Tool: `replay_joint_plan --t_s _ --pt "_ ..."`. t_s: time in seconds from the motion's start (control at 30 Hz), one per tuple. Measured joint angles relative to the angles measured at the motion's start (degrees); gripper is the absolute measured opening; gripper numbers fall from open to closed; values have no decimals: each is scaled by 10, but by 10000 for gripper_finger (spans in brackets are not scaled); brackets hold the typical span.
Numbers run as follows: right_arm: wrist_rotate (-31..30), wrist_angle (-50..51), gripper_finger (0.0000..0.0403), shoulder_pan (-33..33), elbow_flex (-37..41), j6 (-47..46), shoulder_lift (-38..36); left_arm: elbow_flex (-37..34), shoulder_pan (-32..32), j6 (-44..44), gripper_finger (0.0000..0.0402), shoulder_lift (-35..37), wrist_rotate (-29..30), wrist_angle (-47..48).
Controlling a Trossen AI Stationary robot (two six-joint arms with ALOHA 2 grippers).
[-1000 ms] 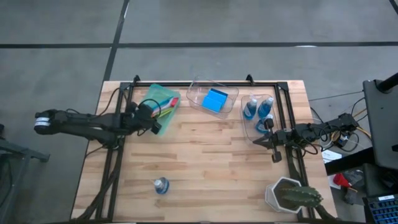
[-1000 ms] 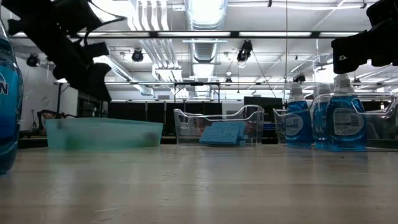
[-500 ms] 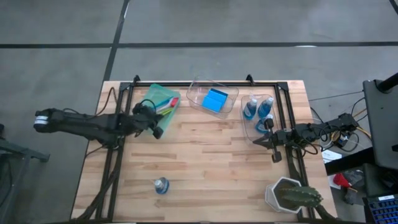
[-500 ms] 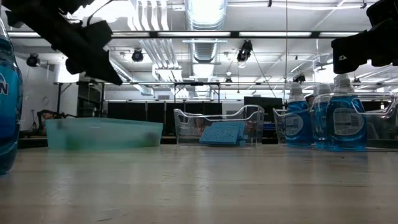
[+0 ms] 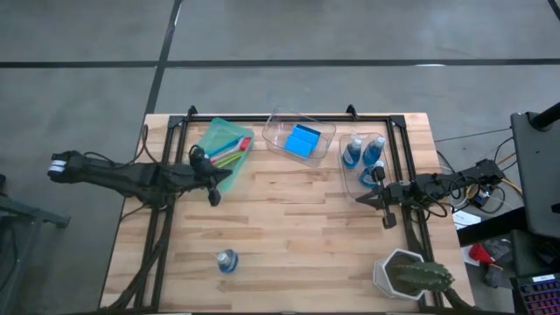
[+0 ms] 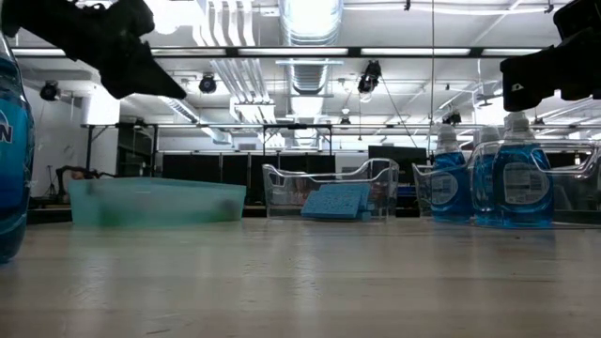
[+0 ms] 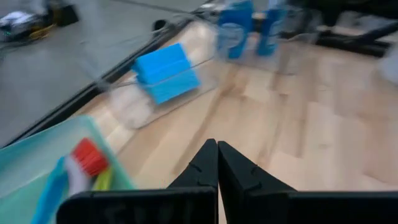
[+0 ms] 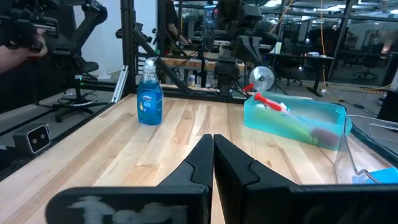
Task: Pick & Place Kitchen Sink Supplies
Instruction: Put the blue dishwashing liquid bottle into the right transparent bin
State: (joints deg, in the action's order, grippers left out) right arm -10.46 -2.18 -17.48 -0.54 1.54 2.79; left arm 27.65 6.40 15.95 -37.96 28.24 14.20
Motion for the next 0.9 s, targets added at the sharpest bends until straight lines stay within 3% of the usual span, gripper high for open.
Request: replay_joint_plan --t_s 0.2,0.5,0.9 --pt "0 0 8 0 0 0 0 -30 25 -40 1 51 -74 -44" --pt "0 0 8 0 0 0 0 -55 37 -32 0 122 -189 -52" --pt "0 0 8 0 0 0 0 -83 66 43 0 204 -257 52"
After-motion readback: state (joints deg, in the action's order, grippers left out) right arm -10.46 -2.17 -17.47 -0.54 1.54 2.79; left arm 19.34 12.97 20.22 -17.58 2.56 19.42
